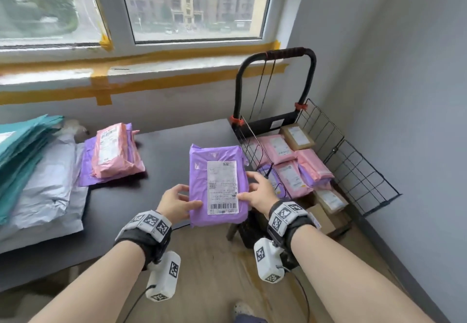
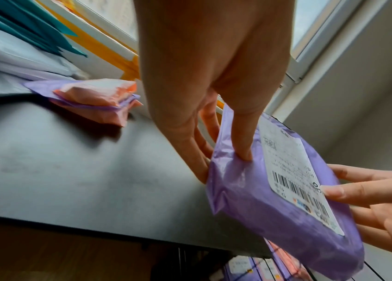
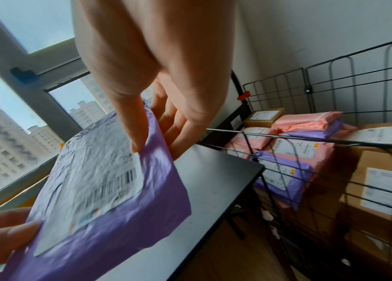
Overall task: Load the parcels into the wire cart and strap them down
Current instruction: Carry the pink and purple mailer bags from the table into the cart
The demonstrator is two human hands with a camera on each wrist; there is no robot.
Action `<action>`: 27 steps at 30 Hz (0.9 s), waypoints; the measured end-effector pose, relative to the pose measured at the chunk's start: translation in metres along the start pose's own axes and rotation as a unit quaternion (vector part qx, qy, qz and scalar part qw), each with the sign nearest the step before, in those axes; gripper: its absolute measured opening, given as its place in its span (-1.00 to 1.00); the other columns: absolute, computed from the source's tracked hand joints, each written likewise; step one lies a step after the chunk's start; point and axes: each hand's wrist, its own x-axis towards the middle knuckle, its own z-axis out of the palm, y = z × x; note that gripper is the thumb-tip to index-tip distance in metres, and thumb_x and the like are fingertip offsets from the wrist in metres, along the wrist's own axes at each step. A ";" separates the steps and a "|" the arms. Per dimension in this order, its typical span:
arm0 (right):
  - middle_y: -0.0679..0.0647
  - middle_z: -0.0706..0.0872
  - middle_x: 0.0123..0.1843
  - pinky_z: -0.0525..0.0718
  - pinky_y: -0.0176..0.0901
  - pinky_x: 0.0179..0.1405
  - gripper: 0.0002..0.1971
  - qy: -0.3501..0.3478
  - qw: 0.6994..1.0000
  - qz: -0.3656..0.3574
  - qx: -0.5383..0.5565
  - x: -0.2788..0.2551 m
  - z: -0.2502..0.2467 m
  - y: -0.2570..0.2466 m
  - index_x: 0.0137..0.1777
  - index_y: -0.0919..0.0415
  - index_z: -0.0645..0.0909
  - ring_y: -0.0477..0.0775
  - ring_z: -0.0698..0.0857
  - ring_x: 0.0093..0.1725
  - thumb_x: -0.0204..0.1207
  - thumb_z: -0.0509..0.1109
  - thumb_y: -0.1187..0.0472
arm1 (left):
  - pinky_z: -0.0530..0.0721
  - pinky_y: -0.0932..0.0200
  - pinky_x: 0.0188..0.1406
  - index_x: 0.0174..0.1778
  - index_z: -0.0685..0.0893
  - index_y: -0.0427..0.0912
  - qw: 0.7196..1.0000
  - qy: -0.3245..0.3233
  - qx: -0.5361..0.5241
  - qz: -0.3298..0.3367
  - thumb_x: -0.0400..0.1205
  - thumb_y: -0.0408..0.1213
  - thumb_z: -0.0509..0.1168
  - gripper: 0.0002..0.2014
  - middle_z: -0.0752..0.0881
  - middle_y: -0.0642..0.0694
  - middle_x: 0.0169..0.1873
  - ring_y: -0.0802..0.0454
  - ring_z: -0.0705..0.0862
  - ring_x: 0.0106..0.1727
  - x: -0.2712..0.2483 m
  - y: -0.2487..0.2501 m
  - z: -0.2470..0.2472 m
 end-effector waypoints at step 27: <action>0.08 0.71 0.22 0.69 0.06 0.20 -0.30 -0.025 0.973 0.056 -0.221 0.214 -0.405 0.138 0.39 0.11 0.43 0.10 0.71 0.18 0.26 0.61 0.37 | 0.69 0.29 -0.58 -0.05 0.59 -0.31 0.991 0.002 0.002 -0.132 0.49 -0.55 0.42 -0.81 0.59 -0.15 -0.27 -0.06 0.61 -0.30 0.174 0.095 0.452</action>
